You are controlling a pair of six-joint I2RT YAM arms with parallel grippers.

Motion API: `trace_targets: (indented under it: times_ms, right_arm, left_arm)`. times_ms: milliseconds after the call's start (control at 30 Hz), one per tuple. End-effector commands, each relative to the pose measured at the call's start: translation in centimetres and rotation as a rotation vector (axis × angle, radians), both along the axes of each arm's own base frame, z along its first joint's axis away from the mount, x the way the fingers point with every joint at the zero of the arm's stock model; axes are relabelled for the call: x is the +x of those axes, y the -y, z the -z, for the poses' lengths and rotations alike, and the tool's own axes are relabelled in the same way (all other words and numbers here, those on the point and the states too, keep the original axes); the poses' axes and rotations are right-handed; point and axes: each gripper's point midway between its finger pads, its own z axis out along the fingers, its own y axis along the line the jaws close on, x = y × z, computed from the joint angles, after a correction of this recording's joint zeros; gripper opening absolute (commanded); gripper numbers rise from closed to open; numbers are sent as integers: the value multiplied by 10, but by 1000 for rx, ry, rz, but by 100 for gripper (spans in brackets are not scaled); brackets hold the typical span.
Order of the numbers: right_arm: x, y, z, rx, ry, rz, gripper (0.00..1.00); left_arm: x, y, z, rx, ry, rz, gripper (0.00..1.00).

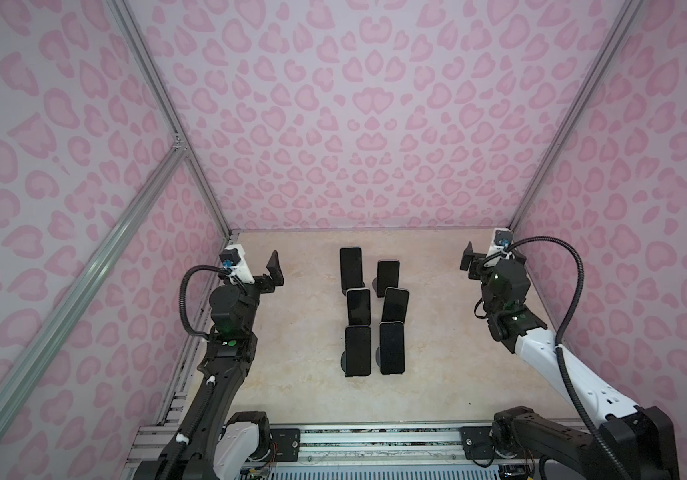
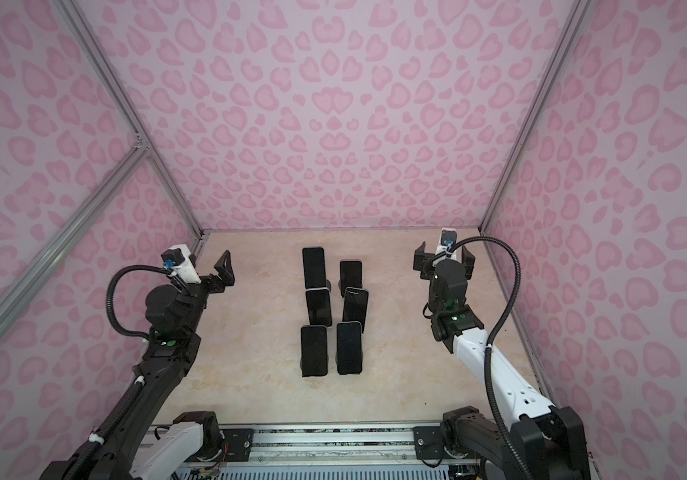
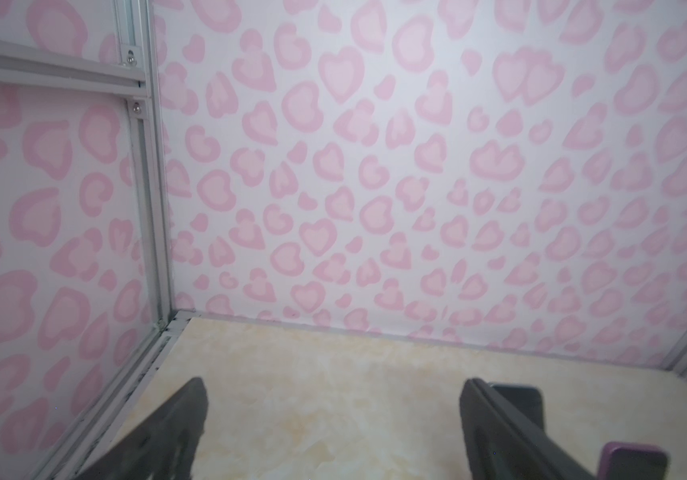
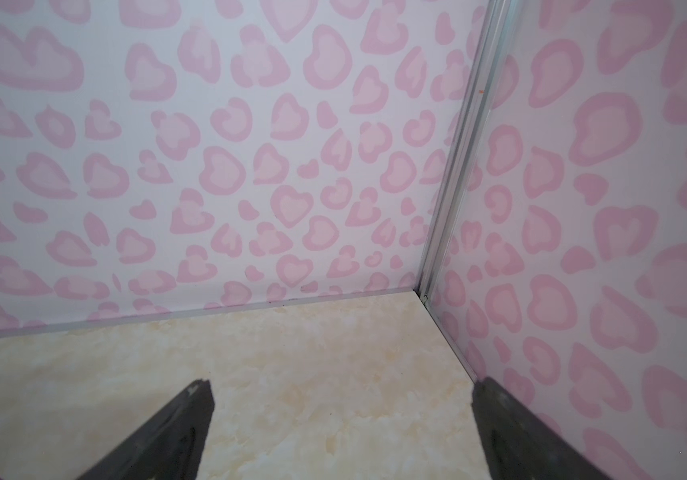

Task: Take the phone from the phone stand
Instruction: 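Raise both arms and turn the grippers toward the phone stands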

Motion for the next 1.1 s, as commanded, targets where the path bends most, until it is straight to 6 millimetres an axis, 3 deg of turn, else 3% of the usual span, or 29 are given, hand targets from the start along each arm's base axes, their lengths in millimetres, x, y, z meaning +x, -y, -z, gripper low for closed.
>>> trace_targets:
  times_ms: [0,133,233,467,633,800,933,1067]
  right_arm:
    - [-27,18,35,120,-247,133,100]
    - [-35,-17,52,287,-252,-93,100]
    - [-48,-24,65,417,-230,-177,100]
    - [-68,-18,87,409,-266,-155,100]
    - [-78,-11,102,409,-338,-97,100]
    - [-76,9,122,685,-260,-38,99]
    - [-75,10,118,689,-225,-75,86]
    - [-76,7,124,666,-276,-72,81]
  left_arm:
    - [-10,-1,6,-358,-185,9,97]
    - [-31,9,11,-418,-286,49,98]
    - [-41,12,23,-479,-296,63,98]
    - [-52,21,47,-501,-415,87,97]
    - [-60,17,51,-544,-413,61,97]
    - [-61,16,45,-552,-388,63,97]
    - [-56,24,48,-555,-425,103,97]
    - [-54,26,57,-597,-439,106,97]
